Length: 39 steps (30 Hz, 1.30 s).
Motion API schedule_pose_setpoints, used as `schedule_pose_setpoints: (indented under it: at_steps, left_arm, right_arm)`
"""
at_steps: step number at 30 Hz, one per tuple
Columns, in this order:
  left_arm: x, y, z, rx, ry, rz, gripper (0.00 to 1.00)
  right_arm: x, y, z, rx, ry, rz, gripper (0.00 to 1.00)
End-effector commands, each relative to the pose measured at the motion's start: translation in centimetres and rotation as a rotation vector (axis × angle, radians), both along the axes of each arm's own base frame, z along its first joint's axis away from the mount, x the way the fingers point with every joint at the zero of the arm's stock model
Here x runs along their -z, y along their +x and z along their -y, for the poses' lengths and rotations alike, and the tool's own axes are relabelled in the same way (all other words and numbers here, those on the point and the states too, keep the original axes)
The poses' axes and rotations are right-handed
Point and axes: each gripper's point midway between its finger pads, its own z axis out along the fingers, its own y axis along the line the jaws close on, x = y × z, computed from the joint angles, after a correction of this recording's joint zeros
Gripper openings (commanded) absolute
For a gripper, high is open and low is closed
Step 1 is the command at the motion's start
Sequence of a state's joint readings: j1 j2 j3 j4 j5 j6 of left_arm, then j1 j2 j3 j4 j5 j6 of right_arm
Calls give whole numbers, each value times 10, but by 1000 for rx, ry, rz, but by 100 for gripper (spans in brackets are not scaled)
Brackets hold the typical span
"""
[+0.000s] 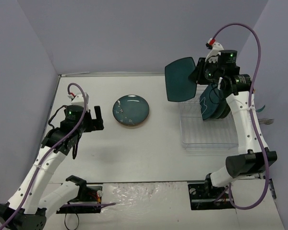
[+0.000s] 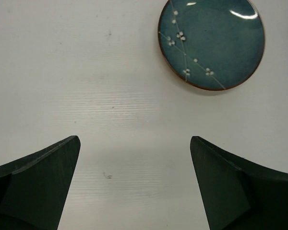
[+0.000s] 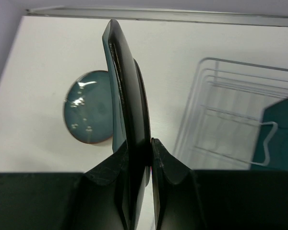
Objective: Load the plates into the dish rack
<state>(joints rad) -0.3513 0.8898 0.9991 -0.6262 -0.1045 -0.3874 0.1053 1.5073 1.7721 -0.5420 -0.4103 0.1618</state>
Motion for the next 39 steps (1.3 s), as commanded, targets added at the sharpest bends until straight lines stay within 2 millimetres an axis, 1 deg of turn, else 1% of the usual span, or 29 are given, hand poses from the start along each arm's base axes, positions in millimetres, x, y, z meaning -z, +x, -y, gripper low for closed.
schedule_pose_setpoints:
  at_steps: [1,3,5,6,7,9,13,14,19,25,28,32,36,39]
  left_arm:
    - [2,2,-27,-27,167,22,97]
    - [5,3,-27,-26,170,24,97]
    - [14,8,-26,-35,156,27,97]
    - [19,10,-24,-34,152,26,97]
    - [23,13,-23,-33,151,25,97]
    - [32,16,-24,-38,166,14,97]
    - [40,17,-26,-33,193,-13,97]
    - [40,18,-26,-32,195,-12,97]
    - [37,18,-29,-43,208,-3,97]
    - [38,18,-28,-38,204,-6,97]
    - [38,18,-28,-37,206,-7,97]
    - [39,18,-28,-36,208,-9,97]
    - [40,17,-28,-35,210,-13,97]
    - [41,17,-28,-34,211,-15,97]
  right_arm:
    - [-4,-1,56,177,-280,13,0]
    - [-3,0,72,238,-341,4,0]
    - [-2,2,98,347,-446,-3,0]
    - [-3,3,107,382,-475,-6,0]
    - [-3,5,113,411,-498,-10,0]
    - [-2,10,120,443,-527,-16,0]
    - [8,20,126,462,-570,-43,0]
    - [8,20,128,469,-576,-44,0]
    - [29,34,136,471,-628,-95,0]
    - [43,50,137,472,-627,-108,0]
    - [62,58,138,447,-620,-146,0]
    - [82,62,142,441,-639,-190,0]
    - [100,66,143,428,-620,-219,0]
    - [115,67,137,380,-596,-247,0]
